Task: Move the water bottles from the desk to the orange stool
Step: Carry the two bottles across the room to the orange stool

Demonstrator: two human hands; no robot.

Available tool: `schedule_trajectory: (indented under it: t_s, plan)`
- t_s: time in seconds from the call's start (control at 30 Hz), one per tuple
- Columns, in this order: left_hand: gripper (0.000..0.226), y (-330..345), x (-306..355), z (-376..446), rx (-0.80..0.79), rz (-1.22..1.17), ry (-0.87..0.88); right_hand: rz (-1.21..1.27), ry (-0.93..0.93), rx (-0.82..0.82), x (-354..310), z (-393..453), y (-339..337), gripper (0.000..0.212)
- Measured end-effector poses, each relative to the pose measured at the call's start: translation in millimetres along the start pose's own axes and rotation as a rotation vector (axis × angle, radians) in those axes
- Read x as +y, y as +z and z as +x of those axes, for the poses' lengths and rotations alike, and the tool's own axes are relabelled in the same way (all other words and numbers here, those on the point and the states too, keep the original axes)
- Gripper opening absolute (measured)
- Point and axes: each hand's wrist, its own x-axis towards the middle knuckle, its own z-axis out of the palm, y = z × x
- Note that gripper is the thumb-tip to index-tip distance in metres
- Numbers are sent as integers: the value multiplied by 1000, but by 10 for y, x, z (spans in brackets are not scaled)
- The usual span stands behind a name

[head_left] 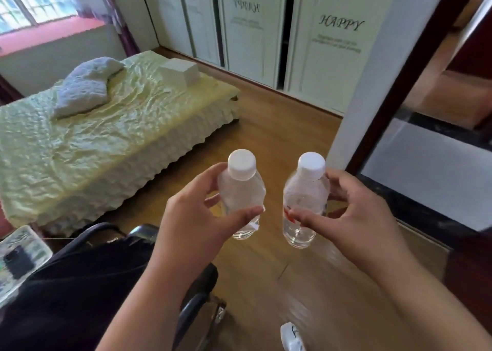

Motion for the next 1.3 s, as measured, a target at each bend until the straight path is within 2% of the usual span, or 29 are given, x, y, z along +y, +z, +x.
schedule_trajectory:
  t_s: [0.1,0.23,0.4,0.6,0.83,1.3]
  plan:
    - [76,18,-116,43,-62,-1,14,-4,61,31,39,-116,72,70]
    - [80,55,-226,126,-102,2,-5,-37,119,39,98,-139,122,80]
    - [80,200,-187,233,-106,12,7,-55,132,37,146,-3,40,74]
    - [82,314,46,405,-66,10,0,-33,107,62,135,224,-190,74]
    - [85,538,334,652,-59,8,9,-33,87,72,216,517,-532,86]
    - [88,897,592,868,6,21,21,-78,-23,72,475,852,-967,84]
